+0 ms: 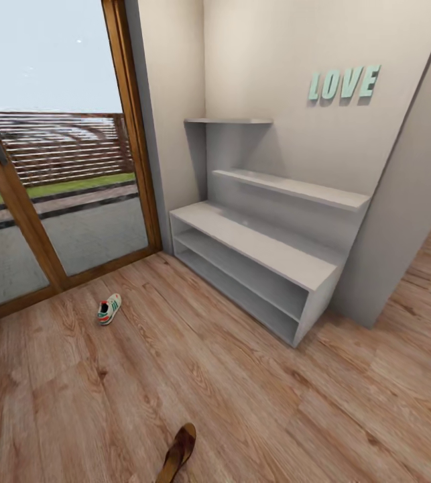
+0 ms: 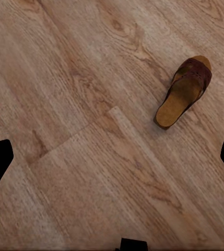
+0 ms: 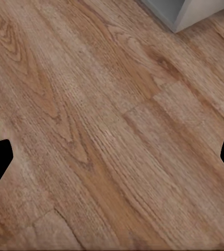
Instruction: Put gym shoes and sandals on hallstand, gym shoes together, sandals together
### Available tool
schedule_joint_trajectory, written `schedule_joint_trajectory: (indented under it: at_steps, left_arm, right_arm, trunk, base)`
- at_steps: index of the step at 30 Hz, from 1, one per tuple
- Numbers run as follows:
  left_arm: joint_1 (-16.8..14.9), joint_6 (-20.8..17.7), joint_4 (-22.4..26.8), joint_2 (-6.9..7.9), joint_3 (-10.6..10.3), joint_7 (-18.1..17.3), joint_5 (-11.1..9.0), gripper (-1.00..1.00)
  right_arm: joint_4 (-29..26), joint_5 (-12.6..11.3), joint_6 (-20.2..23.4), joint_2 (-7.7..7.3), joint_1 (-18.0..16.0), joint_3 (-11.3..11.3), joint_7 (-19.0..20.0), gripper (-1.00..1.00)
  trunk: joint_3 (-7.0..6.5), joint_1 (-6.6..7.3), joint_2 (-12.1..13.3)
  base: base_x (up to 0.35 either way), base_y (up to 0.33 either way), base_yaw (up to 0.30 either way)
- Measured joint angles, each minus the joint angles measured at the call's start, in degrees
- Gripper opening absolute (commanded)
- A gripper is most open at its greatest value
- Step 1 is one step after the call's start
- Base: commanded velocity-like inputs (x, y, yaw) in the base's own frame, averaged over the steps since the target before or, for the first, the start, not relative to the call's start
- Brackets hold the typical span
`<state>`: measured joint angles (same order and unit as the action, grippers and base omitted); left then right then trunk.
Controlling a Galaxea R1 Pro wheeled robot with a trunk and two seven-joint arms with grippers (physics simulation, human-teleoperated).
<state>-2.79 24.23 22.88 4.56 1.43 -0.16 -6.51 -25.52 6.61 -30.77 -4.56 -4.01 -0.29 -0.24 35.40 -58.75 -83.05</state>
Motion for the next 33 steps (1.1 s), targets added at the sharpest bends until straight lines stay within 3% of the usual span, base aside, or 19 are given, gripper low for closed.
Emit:
schedule_joint_trajectory:
  at_steps: [33]
  left_arm:
    - [-0.55,-0.72,-0.01,-0.19,-0.6,-0.5,1.02,1.0]
  right_arm:
    - [-1.42,-0.16,0.2,0.0,-0.03,-0.09,-0.08,1.0]
  trunk:
    - [0.0,0.01,0.0]
  base:
    - [-0.006,-0.001,0.0]
